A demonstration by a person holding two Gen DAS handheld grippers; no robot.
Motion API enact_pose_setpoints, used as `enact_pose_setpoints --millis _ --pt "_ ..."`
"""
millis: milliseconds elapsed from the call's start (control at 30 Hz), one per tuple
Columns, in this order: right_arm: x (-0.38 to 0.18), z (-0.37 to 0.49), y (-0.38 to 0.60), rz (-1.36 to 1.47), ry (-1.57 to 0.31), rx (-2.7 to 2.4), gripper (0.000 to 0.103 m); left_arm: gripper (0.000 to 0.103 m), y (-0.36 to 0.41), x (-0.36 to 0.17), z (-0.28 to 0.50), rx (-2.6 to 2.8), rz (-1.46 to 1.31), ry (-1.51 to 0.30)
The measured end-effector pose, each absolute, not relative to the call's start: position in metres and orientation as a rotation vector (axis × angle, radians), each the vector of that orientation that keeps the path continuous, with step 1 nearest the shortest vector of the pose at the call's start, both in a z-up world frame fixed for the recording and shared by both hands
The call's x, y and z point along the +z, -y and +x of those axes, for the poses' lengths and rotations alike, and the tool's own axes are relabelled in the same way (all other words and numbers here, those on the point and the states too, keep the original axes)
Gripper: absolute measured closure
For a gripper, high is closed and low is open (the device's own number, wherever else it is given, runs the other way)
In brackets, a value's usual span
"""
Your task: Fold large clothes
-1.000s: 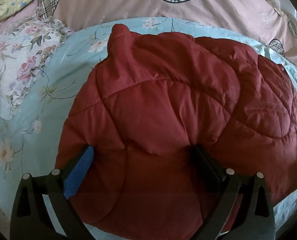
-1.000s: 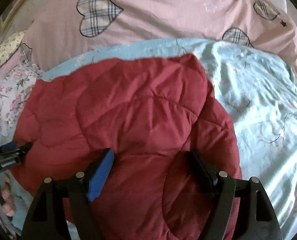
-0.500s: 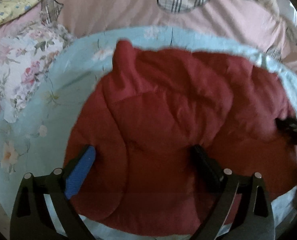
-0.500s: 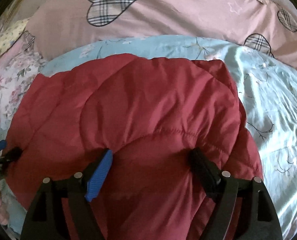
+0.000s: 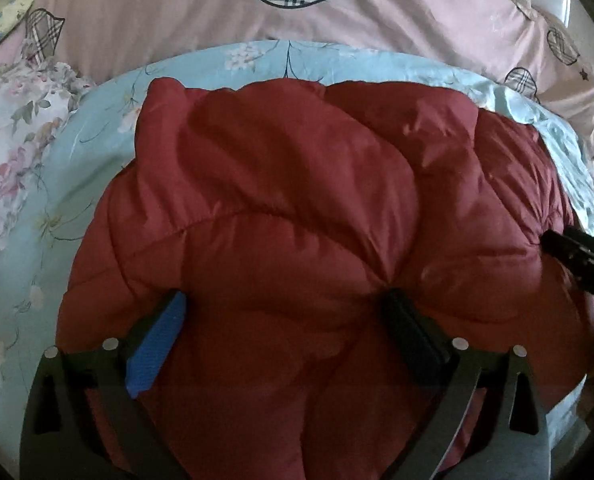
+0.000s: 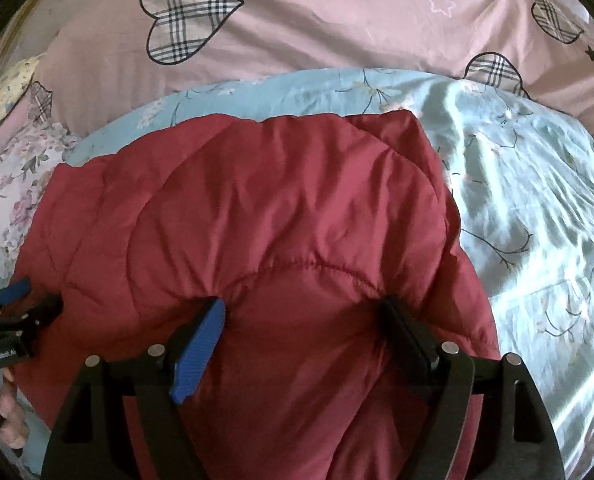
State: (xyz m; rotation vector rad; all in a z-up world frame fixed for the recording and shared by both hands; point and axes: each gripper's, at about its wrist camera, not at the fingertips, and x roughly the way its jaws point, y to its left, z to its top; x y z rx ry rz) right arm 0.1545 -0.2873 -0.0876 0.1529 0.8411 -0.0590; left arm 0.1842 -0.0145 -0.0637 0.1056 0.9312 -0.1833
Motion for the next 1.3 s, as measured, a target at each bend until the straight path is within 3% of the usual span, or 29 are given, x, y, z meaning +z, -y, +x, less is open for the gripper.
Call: enact_pose_setpoints --millis 400,800,1067,1300 --pt "-0.066 0.127 0.280 0.166 -0.795 -0.061 0.022 0.000 0.016 -0.073 0.191 -0.177 0.131 -0.929" --pt "-0.096 0.133 0.282 0.131 -0.837 -0.081 0.016 0.001 -0.011 -0.046 0.154 -0.190 0.080 -0.895" --pt "-0.068 0.100 0.273 0.152 -0.794 -0.056 0.022 0.000 -0.020 -0.063 0.158 -0.172 0.079 -0.947" --pt "-0.099 0.096 0.282 0.174 -0.830 -0.056 0.019 0.000 -0.019 -0.074 0.161 -0.179 0.082 -0.940"
